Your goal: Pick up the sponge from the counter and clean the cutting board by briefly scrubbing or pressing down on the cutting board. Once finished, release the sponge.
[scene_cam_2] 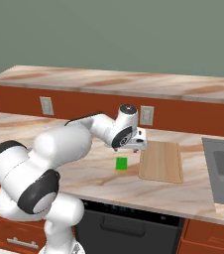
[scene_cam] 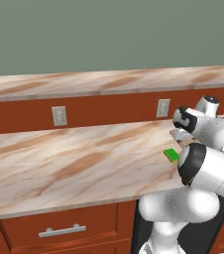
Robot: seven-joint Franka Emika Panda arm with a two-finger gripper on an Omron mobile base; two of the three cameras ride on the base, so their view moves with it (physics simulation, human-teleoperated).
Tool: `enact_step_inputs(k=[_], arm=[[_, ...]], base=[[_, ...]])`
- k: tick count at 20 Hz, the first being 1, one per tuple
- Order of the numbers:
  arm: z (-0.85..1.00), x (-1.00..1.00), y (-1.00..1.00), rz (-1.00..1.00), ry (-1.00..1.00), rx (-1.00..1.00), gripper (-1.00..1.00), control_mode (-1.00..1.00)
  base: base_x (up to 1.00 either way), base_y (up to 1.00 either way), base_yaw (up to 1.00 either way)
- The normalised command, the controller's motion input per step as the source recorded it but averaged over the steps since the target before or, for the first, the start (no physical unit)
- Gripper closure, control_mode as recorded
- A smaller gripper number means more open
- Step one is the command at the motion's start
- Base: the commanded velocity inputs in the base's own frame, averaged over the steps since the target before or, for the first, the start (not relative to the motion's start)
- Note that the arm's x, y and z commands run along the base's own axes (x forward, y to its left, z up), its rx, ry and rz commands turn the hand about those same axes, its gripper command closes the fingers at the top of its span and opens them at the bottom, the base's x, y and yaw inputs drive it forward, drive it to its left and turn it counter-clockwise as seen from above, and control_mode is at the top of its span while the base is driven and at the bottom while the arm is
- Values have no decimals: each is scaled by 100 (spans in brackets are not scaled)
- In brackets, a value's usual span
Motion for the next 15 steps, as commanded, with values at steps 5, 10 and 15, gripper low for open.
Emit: enact_step_inputs(k=[5, 10, 15], arm=[[35, -100, 1, 0, -9, 0, -100, -100], [7, -100, 25, -3, -4, 0, -100, -100], [1, -92, 27, -7, -3, 0, -100, -100]], base=[[0, 0, 0], [0, 0, 0], [0, 0, 0]])
